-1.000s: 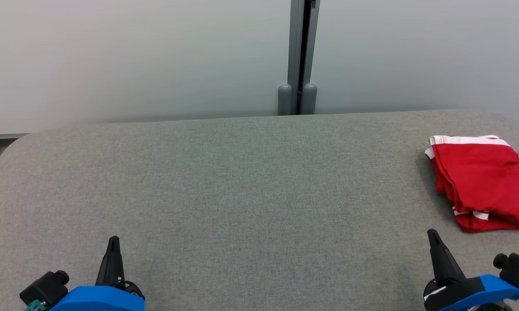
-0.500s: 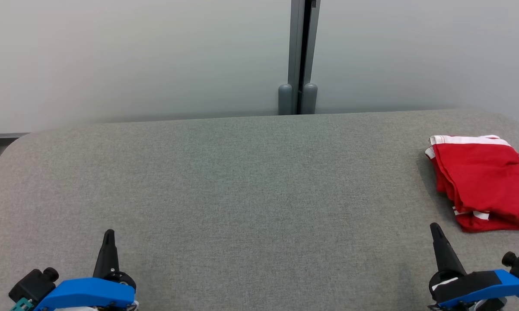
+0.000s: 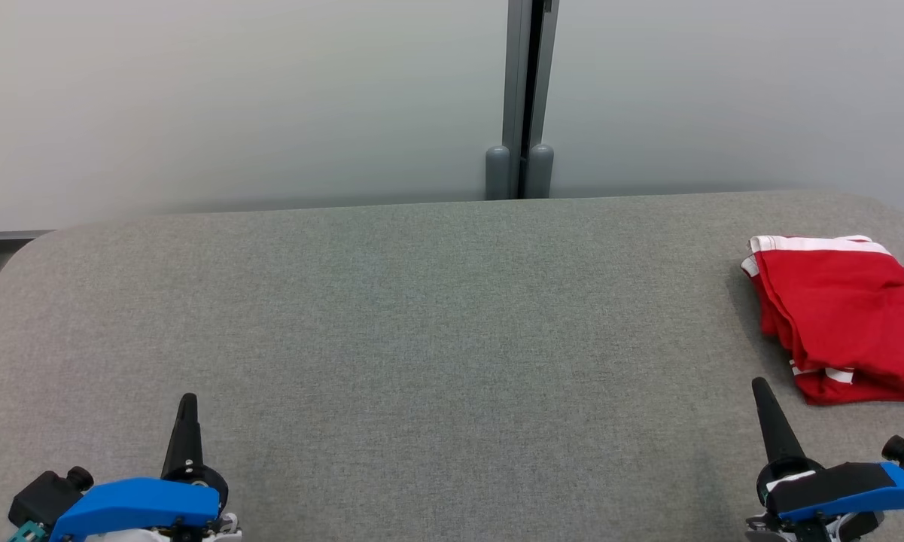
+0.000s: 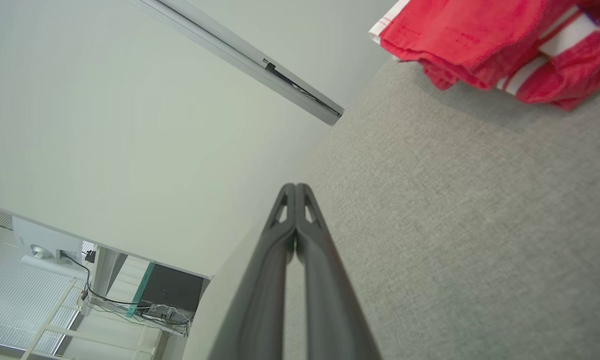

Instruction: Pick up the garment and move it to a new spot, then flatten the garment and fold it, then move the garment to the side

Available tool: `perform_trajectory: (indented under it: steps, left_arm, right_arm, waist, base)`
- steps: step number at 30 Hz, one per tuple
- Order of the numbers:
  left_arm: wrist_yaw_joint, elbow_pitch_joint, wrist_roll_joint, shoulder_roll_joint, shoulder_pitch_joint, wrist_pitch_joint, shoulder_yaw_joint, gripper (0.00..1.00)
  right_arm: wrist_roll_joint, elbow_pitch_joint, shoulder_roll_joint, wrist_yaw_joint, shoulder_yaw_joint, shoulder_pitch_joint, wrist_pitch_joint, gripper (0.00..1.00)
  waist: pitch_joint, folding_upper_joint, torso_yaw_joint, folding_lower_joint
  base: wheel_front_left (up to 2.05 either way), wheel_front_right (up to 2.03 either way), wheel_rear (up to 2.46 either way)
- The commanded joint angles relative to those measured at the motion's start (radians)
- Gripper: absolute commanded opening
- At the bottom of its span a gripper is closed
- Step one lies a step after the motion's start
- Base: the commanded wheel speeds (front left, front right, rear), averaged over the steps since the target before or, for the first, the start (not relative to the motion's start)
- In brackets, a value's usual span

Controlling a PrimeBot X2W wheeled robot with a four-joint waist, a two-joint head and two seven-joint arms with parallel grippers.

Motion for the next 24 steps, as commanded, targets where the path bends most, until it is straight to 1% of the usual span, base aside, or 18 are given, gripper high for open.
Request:
perform_trajectory:
  steps: [1,24]
  left_arm:
    - [-0.004,-0.016,-0.019,-0.001,-0.032,0.005,0.011,0.00]
    - [-0.007,-0.041,-0.224,-0.012,-0.046,0.065,0.042,0.00]
  right_arm:
    - [0.024,-0.008,-0.006,0.000,-0.003,-0.026,0.004,0.00]
    - [0.257,-0.002,-0.007,0.000,-0.010,-0.046,0.035,0.00]
  waist:
    - [0.000,-0.0001,0.000,-0.0001]
    - [0.002,-0.0001,0.002,-0.0001]
  base:
    - [0.00,0.00,0.00]
    - [0.00,0.00,0.00]
